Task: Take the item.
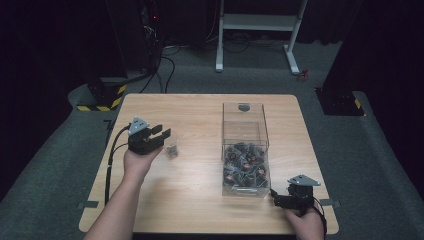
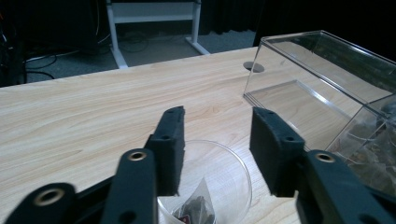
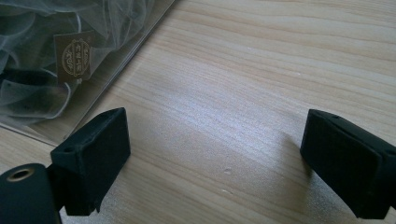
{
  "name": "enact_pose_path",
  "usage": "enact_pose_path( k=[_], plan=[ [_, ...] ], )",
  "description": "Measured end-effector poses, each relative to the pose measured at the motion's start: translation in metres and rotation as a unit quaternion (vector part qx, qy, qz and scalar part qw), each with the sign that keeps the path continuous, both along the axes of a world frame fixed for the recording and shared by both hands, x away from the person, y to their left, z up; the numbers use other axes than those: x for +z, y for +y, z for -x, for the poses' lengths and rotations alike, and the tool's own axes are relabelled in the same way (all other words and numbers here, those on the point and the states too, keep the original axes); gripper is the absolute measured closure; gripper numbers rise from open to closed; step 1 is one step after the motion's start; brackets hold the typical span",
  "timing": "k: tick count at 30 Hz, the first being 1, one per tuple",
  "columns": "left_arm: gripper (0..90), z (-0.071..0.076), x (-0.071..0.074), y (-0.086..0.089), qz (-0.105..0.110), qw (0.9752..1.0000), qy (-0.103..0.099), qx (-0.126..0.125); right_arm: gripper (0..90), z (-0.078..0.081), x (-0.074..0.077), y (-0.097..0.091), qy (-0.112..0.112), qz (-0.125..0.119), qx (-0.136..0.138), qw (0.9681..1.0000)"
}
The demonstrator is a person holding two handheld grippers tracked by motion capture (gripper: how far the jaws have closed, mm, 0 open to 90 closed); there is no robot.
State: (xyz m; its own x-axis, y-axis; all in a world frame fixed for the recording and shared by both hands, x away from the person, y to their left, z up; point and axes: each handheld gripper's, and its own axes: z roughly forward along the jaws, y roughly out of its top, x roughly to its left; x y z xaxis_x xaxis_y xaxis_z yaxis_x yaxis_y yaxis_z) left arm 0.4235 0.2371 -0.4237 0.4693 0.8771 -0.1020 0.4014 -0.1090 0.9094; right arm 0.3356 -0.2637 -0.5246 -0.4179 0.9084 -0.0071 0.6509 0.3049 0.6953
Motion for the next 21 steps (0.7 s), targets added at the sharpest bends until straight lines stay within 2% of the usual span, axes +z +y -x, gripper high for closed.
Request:
enact_pose_path(
  k=[9, 16, 21],
  plan=[
    [42.4, 0.002, -0.001, -0.001, -0.007, 0.9998, 0.012, -0.011, 8.1, 0.0, 0.0, 0.0, 0.0, 0.001, 0.0, 1.0],
    [32.7, 0.007, -0.003, 0.003, 0.002, 0.9998, 0.011, -0.014, 8.1, 0.0, 0.0, 0.0, 0.0, 0.0, 0.0, 1.0],
    [28.4, 0.014, -0.005, 0.007, -0.009, 0.9998, 0.01, -0.013, 8.2, 0.0, 0.0, 0.0, 0.0, 0.001, 0.0, 1.0]
  ],
)
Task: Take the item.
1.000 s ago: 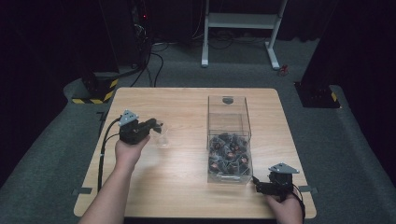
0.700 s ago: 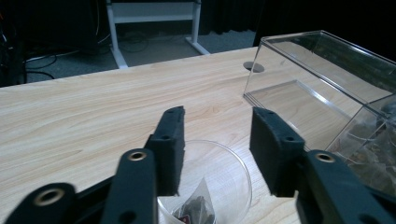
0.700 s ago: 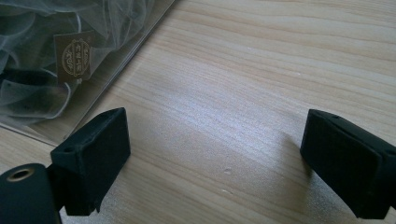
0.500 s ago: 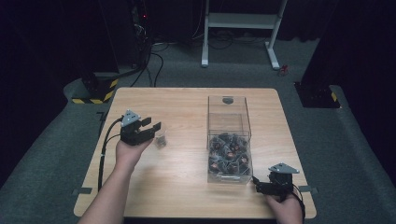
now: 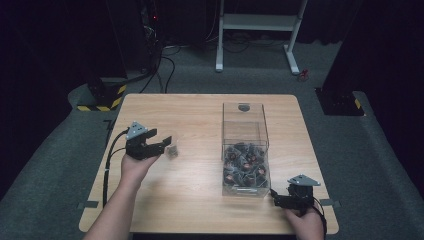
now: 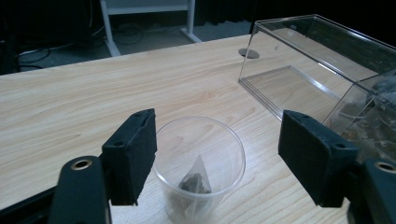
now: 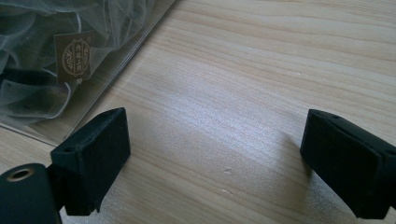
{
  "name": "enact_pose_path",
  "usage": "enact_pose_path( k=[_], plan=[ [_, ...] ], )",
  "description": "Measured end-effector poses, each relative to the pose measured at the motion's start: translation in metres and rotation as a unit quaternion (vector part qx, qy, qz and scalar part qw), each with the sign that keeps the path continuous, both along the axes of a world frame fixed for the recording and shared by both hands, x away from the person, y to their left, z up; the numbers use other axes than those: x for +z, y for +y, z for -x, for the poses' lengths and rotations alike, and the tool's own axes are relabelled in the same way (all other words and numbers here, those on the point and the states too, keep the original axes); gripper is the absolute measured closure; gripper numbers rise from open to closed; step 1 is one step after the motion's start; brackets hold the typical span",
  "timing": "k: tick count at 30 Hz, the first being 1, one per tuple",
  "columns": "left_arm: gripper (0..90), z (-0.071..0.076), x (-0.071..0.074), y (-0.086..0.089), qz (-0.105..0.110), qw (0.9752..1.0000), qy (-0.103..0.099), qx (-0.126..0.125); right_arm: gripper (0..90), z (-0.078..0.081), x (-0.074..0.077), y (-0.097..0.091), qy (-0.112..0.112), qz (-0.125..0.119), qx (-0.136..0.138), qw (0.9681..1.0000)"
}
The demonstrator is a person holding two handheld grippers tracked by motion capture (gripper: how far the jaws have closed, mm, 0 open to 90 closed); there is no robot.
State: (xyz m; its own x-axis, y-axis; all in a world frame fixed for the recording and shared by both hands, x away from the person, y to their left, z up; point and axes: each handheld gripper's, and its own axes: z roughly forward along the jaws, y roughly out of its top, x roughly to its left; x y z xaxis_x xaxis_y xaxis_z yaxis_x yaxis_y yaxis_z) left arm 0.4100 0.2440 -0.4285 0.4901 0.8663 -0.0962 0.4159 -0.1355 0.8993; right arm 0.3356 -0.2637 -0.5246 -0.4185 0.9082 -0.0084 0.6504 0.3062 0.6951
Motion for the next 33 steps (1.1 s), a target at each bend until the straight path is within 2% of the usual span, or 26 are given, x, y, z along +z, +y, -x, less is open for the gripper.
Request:
enact_pose_path(
  k=[10, 16, 33],
  plan=[
    [27.8, 0.014, -0.001, 0.005, 0.001, 1.0, 0.001, -0.007, 8.2, 0.0, 0.0, 0.0, 0.0, 0.0, 0.0, 1.0],
    [27.4, 0.023, -0.002, 0.01, 0.007, 0.9999, 0.008, -0.007, 8.2, 0.0, 0.0, 0.0, 0.001, -0.001, 0.0, 1.0],
    [27.8, 0.045, -0.018, 0.023, 0.005, 0.9997, 0.022, -0.007, 8.2, 0.0, 0.0, 0.0, 0.0, -0.001, 0.0, 1.0]
  ],
)
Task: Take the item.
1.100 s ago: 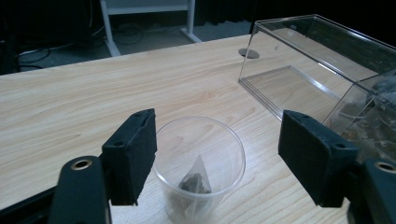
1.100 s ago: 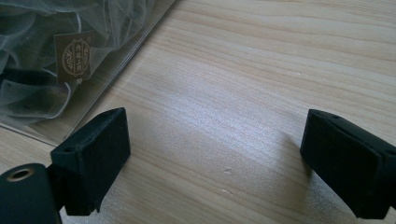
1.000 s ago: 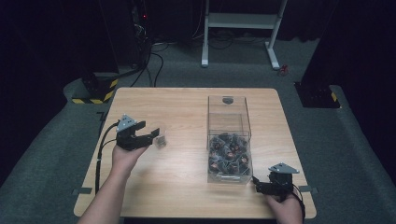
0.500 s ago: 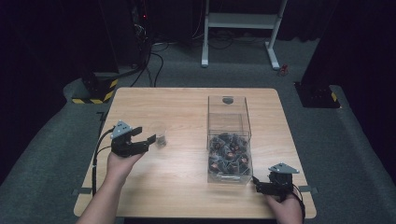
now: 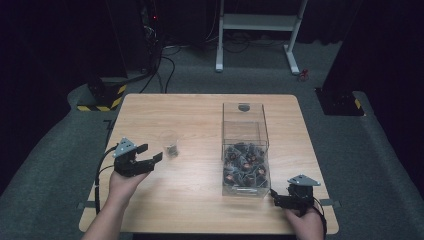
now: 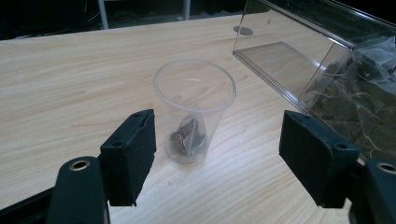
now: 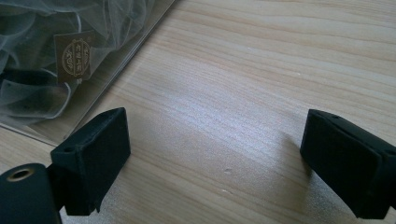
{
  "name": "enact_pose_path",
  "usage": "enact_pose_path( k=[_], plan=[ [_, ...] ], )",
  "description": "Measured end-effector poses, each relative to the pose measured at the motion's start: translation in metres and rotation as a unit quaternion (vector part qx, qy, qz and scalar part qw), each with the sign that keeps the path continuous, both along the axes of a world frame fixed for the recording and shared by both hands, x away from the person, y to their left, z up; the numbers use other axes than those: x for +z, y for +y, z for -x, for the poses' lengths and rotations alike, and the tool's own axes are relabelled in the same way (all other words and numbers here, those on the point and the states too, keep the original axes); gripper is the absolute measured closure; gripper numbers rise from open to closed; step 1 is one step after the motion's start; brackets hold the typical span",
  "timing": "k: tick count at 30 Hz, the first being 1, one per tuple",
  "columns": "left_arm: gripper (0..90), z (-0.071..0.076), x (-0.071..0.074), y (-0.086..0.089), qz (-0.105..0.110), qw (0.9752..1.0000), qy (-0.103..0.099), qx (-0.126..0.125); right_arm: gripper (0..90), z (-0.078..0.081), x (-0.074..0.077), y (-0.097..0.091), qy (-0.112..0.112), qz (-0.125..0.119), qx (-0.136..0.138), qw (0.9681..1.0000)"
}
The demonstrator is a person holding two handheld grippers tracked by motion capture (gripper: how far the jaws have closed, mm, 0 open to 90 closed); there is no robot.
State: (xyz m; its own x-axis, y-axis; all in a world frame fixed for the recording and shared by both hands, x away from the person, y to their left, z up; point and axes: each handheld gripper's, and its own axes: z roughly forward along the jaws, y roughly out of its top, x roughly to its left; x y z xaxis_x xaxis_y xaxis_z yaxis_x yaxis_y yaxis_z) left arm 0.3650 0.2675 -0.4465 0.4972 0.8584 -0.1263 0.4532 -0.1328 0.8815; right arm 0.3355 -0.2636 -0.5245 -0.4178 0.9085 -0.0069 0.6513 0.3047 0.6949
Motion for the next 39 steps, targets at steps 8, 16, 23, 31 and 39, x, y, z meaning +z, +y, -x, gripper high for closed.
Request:
enact_pose_path(
  k=[8, 16, 23, 31, 39],
  plan=[
    [28.1, 0.007, -0.011, 0.006, 0.0, 0.9999, 0.012, -0.001, 8.2, 0.0, 0.0, 0.0, 0.0, 0.0, 0.001, 1.0],
    [28.4, 0.014, -0.025, 0.008, -0.004, 0.9997, 0.025, -0.002, 8.2, 0.0, 0.0, 0.0, 0.0, 0.0, 0.001, 1.0],
    [28.6, 0.02, -0.037, 0.009, -0.01, 0.9993, 0.037, -0.004, 8.2, 0.0, 0.0, 0.0, 0.0, 0.0, 0.0, 1.0],
    [28.7, 0.025, -0.048, 0.009, -0.018, 0.9986, 0.049, -0.006, 8.2, 0.0, 0.0, 0.0, 0.0, 0.0, 0.0, 1.0],
    [28.7, 0.028, -0.058, 0.01, -0.033, 0.9977, 0.059, -0.008, 8.3, 0.0, 0.0, 0.0, 0.0, 0.0, 0.001, 1.0]
  ],
)
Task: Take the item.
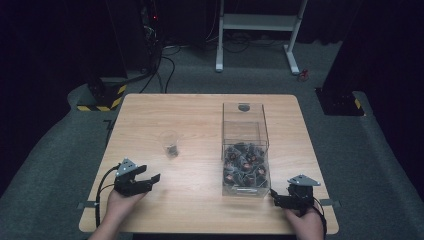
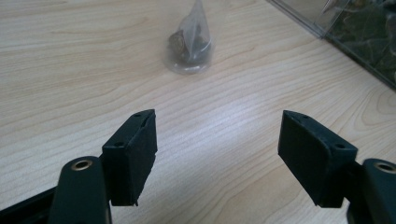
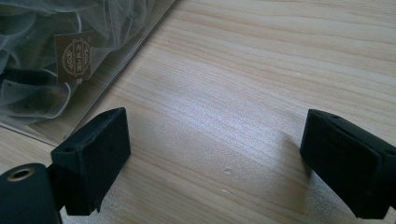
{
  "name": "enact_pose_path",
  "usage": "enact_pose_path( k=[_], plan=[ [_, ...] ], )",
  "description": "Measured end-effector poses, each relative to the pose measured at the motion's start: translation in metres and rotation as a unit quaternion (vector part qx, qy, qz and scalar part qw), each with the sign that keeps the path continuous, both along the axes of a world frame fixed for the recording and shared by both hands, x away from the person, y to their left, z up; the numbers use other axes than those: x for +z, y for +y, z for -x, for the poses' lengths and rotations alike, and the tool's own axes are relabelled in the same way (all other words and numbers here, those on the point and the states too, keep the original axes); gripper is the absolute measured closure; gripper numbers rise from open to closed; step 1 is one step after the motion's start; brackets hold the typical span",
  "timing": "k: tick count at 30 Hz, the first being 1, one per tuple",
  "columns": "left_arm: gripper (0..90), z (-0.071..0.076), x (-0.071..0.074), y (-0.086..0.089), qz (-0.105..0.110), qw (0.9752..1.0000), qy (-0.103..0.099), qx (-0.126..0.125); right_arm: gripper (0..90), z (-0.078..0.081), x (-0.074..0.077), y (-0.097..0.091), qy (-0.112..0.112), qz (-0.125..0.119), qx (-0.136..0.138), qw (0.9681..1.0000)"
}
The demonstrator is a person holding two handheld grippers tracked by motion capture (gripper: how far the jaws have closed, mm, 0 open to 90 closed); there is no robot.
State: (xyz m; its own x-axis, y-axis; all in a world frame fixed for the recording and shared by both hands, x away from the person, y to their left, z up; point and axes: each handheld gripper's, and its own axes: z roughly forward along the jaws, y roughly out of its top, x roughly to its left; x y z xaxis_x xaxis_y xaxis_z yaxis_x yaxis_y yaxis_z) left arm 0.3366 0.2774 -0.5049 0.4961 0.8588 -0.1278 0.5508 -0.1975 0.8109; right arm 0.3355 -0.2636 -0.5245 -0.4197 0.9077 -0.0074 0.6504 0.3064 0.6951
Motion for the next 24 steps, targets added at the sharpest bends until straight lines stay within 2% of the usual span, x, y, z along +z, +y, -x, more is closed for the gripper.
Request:
enact_pose_path(
  k=[4, 9, 10, 15, 17, 20, 24],
  plan=[
    [28.6, 0.002, -0.004, -0.001, -0.01, 0.9999, 0.004, -0.001, 8.5, 0.0, 0.0, 0.0, 0.0, 0.0, 0.0, 1.0],
    [28.3, 0.005, -0.011, -0.004, -0.038, 0.9992, 0.009, -0.005, 8.5, 0.0, 0.0, 0.0, 0.0, 0.0, 0.0, 1.0],
    [27.9, 0.005, -0.013, -0.005, -0.047, 0.9988, 0.01, -0.006, 8.5, 0.0, 0.0, 0.0, 0.0, 0.0, 0.0, 1.0],
    [25.0, 0.009, -0.022, -0.01, -0.066, 0.9976, 0.018, -0.004, 8.5, 0.0, 0.0, 0.0, 0.0, 0.0, 0.0, 1.0],
    [23.9, 0.011, -0.022, -0.013, -0.084, 0.9964, 0.01, -0.005, 8.5, 0.0, 0.0, 0.0, 0.0, 0.0, 0.0, 1.0],
    [23.2, 0.012, -0.024, -0.016, -0.091, 0.9957, 0.015, -0.008, 8.5, 0.0, 0.0, 0.0, 0.0, 0.0, 0.0, 1.0],
    [21.5, 0.012, -0.024, -0.015, -0.088, 0.9959, 0.016, -0.009, 8.5, 0.0, 0.0, 0.0, 0.0, 0.0, 0.0, 1.0]
  ],
)
